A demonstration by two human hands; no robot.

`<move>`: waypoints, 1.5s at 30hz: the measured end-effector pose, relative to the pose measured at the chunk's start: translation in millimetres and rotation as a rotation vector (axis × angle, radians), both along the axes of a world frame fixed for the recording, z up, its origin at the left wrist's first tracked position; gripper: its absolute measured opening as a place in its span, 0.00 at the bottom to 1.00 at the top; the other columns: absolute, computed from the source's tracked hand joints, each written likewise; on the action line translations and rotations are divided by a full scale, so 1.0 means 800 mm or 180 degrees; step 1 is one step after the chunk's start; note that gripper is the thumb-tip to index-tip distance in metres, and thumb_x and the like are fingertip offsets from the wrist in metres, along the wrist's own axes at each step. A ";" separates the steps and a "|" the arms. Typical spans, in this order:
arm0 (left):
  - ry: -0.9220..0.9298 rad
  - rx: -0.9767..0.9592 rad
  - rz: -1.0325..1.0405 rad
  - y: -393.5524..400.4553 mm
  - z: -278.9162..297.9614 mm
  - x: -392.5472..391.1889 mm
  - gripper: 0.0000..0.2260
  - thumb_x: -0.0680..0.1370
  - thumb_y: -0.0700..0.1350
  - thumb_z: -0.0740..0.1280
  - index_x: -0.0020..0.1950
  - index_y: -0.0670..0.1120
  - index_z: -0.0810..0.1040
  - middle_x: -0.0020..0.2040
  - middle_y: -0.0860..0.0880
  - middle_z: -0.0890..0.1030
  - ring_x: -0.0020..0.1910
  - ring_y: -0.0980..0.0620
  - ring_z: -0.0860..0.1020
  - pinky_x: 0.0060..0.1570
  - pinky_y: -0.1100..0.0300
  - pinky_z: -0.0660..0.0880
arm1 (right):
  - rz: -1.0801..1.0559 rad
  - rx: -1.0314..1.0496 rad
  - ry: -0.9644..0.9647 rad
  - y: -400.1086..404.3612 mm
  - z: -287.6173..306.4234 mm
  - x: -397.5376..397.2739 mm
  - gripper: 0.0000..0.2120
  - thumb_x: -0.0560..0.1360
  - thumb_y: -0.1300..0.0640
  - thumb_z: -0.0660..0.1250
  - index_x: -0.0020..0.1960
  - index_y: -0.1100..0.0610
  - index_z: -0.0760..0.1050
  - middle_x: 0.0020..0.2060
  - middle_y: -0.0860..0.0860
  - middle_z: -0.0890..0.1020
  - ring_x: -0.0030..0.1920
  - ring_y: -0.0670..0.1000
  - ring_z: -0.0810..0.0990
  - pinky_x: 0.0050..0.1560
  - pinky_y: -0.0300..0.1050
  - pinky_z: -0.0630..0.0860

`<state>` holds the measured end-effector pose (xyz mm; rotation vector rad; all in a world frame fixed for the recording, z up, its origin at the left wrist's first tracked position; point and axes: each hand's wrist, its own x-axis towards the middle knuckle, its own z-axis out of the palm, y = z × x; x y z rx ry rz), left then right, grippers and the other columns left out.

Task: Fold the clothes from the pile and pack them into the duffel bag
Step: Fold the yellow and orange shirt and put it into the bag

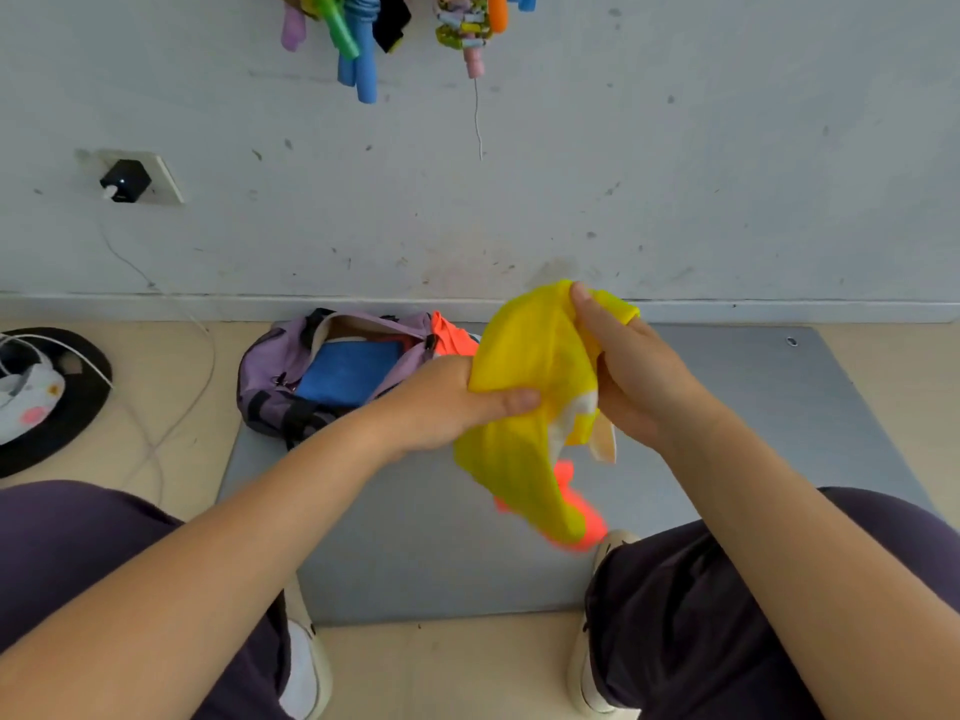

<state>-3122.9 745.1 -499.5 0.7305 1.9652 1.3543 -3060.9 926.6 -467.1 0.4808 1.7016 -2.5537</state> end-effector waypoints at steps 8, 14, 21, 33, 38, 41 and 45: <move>-0.1165 0.1244 0.1651 -0.013 0.028 -0.031 0.19 0.70 0.56 0.71 0.54 0.45 0.80 0.47 0.47 0.86 0.48 0.50 0.84 0.42 0.56 0.80 | 0.1937 0.1594 -0.0045 -0.013 -0.027 0.023 0.27 0.73 0.38 0.65 0.65 0.53 0.73 0.60 0.49 0.81 0.61 0.49 0.79 0.65 0.44 0.74; -0.1409 0.1829 0.1711 -0.018 0.040 -0.038 0.12 0.81 0.42 0.63 0.62 0.39 0.77 0.52 0.44 0.83 0.50 0.50 0.83 0.49 0.56 0.81 | 0.2169 0.1716 -0.0459 -0.041 -0.043 0.029 0.24 0.75 0.49 0.69 0.69 0.53 0.72 0.62 0.48 0.80 0.61 0.51 0.79 0.66 0.54 0.74; -0.0811 0.0567 0.0179 -0.024 0.028 -0.014 0.25 0.69 0.59 0.74 0.62 0.53 0.77 0.59 0.55 0.83 0.59 0.55 0.80 0.54 0.61 0.78 | 0.0764 0.0072 0.0009 -0.019 -0.017 0.016 0.13 0.76 0.53 0.67 0.58 0.58 0.80 0.54 0.59 0.84 0.52 0.56 0.84 0.51 0.50 0.81; 0.0014 0.0066 0.1468 -0.018 0.006 -0.016 0.19 0.70 0.56 0.75 0.55 0.49 0.77 0.46 0.55 0.80 0.40 0.70 0.78 0.37 0.75 0.72 | 0.0860 0.0665 -0.0472 -0.005 -0.005 0.013 0.18 0.71 0.57 0.73 0.60 0.58 0.79 0.54 0.55 0.85 0.56 0.55 0.83 0.55 0.49 0.81; 0.0257 0.0095 0.0170 -0.013 0.024 0.007 0.27 0.66 0.67 0.72 0.63 0.64 0.72 0.63 0.61 0.76 0.59 0.63 0.76 0.59 0.63 0.73 | 0.0471 0.0500 -0.0616 -0.005 -0.007 0.013 0.13 0.74 0.62 0.69 0.57 0.65 0.78 0.56 0.65 0.81 0.53 0.60 0.80 0.57 0.56 0.75; 0.0394 0.0329 -0.0245 -0.003 0.015 0.032 0.32 0.66 0.50 0.81 0.65 0.63 0.70 0.57 0.75 0.74 0.59 0.68 0.75 0.53 0.73 0.73 | 0.0757 0.0080 -0.0508 -0.013 -0.009 0.016 0.13 0.74 0.57 0.69 0.55 0.64 0.79 0.51 0.64 0.82 0.49 0.60 0.82 0.55 0.54 0.79; 0.0012 0.0899 0.0664 0.008 0.003 0.035 0.25 0.71 0.37 0.76 0.65 0.50 0.74 0.58 0.60 0.81 0.58 0.62 0.78 0.58 0.65 0.75 | 0.1128 0.0038 -0.0241 -0.020 -0.007 0.018 0.16 0.72 0.52 0.70 0.54 0.62 0.79 0.45 0.59 0.82 0.41 0.54 0.83 0.41 0.44 0.79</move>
